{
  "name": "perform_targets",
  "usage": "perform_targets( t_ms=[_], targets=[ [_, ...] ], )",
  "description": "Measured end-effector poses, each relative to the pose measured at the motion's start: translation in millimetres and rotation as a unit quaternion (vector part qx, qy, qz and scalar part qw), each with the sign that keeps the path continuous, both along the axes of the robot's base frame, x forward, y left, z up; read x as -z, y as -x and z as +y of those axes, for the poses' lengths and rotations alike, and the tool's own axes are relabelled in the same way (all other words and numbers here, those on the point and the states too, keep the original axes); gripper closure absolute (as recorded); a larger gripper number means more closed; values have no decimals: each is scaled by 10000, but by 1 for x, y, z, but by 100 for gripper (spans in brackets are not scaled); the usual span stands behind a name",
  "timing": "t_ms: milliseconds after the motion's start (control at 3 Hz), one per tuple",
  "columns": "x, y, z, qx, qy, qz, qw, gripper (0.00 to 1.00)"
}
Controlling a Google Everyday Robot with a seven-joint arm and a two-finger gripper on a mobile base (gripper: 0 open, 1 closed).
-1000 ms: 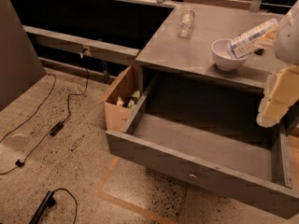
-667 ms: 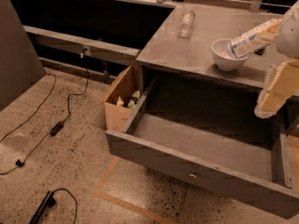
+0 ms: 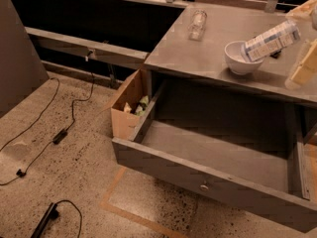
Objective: Pick blue plastic bottle from white bowl and place on counter
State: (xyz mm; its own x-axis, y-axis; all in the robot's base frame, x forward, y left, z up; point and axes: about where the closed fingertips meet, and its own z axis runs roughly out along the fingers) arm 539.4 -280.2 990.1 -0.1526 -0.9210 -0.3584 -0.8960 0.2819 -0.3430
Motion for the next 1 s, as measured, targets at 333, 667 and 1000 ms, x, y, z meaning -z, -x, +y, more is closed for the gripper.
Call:
perform_targets(
  t_ms=[333, 667, 1000],
  targets=[
    [6, -40, -27, 24, 230, -123, 9997, 0],
    [2, -46, -30, 53, 220, -201, 9995, 0],
    [12, -48, -25, -108, 448, -190, 9988, 0]
  ],
)
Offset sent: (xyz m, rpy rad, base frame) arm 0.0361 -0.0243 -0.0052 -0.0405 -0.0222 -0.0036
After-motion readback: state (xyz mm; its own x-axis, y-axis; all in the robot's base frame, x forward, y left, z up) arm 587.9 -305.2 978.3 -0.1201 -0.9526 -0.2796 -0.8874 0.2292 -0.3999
